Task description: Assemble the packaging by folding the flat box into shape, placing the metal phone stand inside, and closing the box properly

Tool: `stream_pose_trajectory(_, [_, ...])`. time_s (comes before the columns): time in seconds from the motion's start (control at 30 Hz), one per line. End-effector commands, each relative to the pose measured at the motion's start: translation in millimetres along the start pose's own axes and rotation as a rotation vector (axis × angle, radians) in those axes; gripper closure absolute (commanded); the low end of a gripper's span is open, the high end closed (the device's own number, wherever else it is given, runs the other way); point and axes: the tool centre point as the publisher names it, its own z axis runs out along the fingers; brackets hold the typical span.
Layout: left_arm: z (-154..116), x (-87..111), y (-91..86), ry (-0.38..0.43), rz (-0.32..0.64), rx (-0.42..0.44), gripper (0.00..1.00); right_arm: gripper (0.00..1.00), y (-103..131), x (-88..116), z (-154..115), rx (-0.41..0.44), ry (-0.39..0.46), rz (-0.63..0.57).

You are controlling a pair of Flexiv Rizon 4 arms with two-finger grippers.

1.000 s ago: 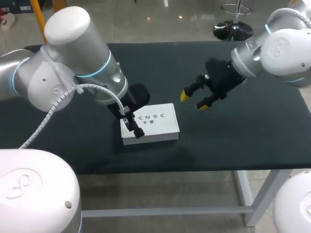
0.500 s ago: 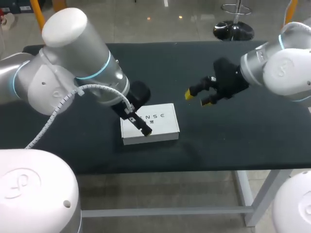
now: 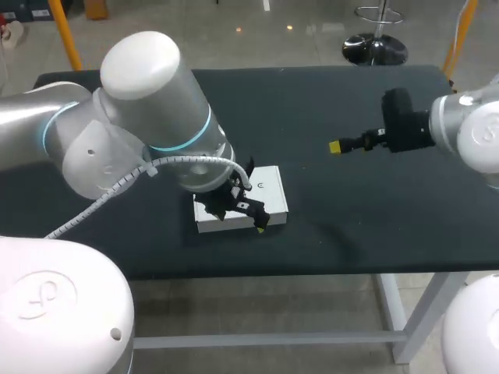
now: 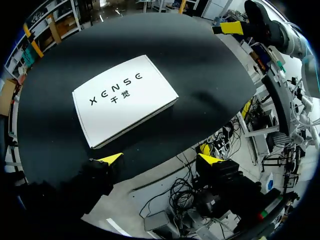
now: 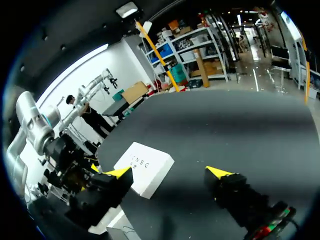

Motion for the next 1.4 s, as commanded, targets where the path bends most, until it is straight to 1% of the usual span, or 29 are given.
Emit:
stream_pose_trajectory(0.03, [18.0, 8.1, -5.4, -0.286, -0.161, -0.027, 0.00, 0.00, -6.4, -3.0, -0.4, -0.071, -0.023, 0.000])
stream_pose_trajectory(0.33, [18.0, 8.1, -5.4, -0.286, -0.161, -0.027, 0.00, 0.00, -6.4, -3.0, -0.4, -0.071, -0.023, 0.000])
stream_pose_trajectory(0.37, [19.6, 7.6, -5.6, -0.269, -0.206, -0.013, 0.00, 0.00, -6.4, -3.0, -0.4, -0.071, -0.023, 0.000])
stream_pose_trajectory(0.4, [22.0, 6.6, -5.8, -0.311, -0.251, -0.005, 0.00, 0.00, -5.6, -5.7, -2.1, -0.105, -0.009, -0.046])
stream_pose_trajectory(0.43, [24.6, 6.6, -5.0, -0.324, -0.276, -0.004, 0.00, 0.00, -5.3, -7.2, -4.9, -0.141, -0.015, -0.085])
stream_pose_trajectory(0.47, [25.9, 7.2, -4.0, -0.307, -0.295, -0.005, 0.00, 0.00, -4.0, -10.4, -7.8, -0.169, -0.013, -0.103])
stream_pose_trajectory(0.5, [27.3, 7.6, -3.1, -0.327, -0.327, -0.001, 0.00, 0.00, -3.7, -12.4, -11.9, -0.204, 0.021, -0.148])
stream_pose_trajectory(0.53, [28.9, 7.4, -2.7, -0.334, -0.351, 0.006, 0.00, 0.00, -3.5, -14.0, -15.2, -0.223, 0.034, -0.185])
stream_pose_trajectory(0.57, [30.1, 7.8, -2.1, -0.315, -0.358, 0.007, 0.00, 0.00, -2.6, -16.5, -17.9, -0.254, 0.020, -0.202])
stream_pose_trajectory(0.63, [34.5, 8.7, -0.2, -0.327, -0.379, 0.005, 0.00, 0.00, -2.5, -19.9, -22.1, -0.291, 0.046, -0.276])
stream_pose_trajectory(0.7, [39.8, 8.7, 1.7, -0.307, -0.376, -0.004, 0.00, 0.00, -4.0, -22.8, -24.6, -0.328, 0.056, -0.340])
stream_pose_trajectory(0.77, [46.1, 6.8, 3.2, -0.305, -0.390, -0.009, 0.00, 0.00, -6.4, -26.6, -25.5, -0.344, 0.073, -0.386])
stream_pose_trajectory(0.9, [54.3, 5.5, 4.9, -0.292, -0.389, -0.014, 0.00, 0.00, -10.8, -33.0, -23.8, -0.350, 0.106, -0.453])
stream_pose_trajectory(1.07, [69.4, 3.6, 2.4, -0.269, -0.383, -0.015, 0.00, 0.00, -14.6, -33.3, -25.2, -0.356, 0.106, -0.485])
stream_pose_trajectory(1.2, [81.5, -6.3, -3.3, -0.267, -0.405, -0.022, 0.00, 0.00, -17.1, -33.9, -25.7, -0.363, 0.093, -0.504])
stream_pose_trajectory(1.4, [87.2, -19.3, -12.5, -0.257, -0.431, -0.024, 0.00, 0.00, -17.9, -35.0, -27.0, -0.367, 0.085, -0.489])
